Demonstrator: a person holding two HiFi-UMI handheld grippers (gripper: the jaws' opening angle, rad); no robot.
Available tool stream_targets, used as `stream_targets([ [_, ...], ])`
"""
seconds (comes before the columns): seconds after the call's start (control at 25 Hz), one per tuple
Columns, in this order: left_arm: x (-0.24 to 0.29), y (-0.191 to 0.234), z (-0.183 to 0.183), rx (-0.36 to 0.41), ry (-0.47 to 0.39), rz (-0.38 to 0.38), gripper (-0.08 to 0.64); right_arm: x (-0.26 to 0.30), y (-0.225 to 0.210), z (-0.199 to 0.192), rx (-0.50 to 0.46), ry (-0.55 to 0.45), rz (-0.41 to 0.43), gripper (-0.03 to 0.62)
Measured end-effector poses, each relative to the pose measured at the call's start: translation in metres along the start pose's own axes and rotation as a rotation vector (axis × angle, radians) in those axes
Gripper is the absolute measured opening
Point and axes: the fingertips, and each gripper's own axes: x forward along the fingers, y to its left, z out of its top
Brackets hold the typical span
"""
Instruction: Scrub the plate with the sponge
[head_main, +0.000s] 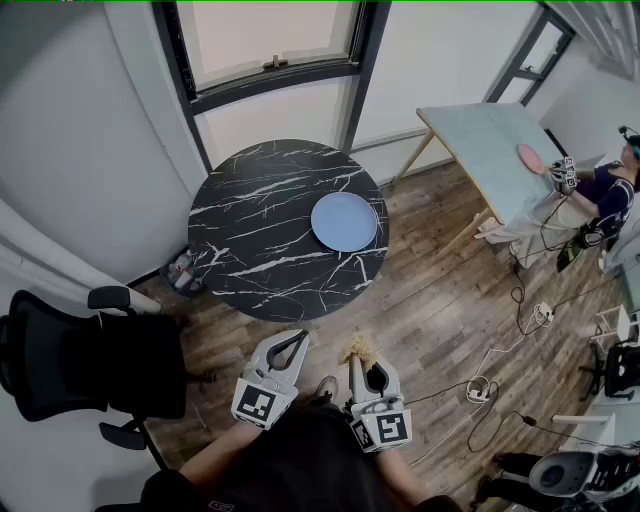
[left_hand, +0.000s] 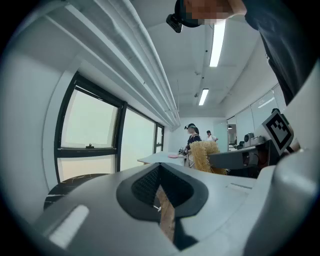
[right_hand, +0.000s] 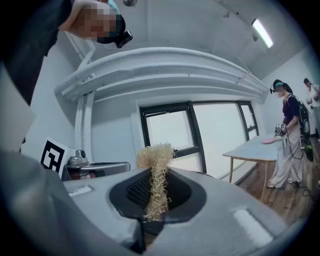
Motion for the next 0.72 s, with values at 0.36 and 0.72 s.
stream_targets([
  [0.36,0.014,-0.006,0.000,0.004,0.007,-0.010,0.000,0.001,-0.012,0.002,0.002,-0.003,-0.001,0.038],
  [0.72,0.031,-0.025,-0.006,0.000,0.029,0.003,0.000,-0.012,-0.036,0.003,0.019,-0.014,0.009,0.040],
])
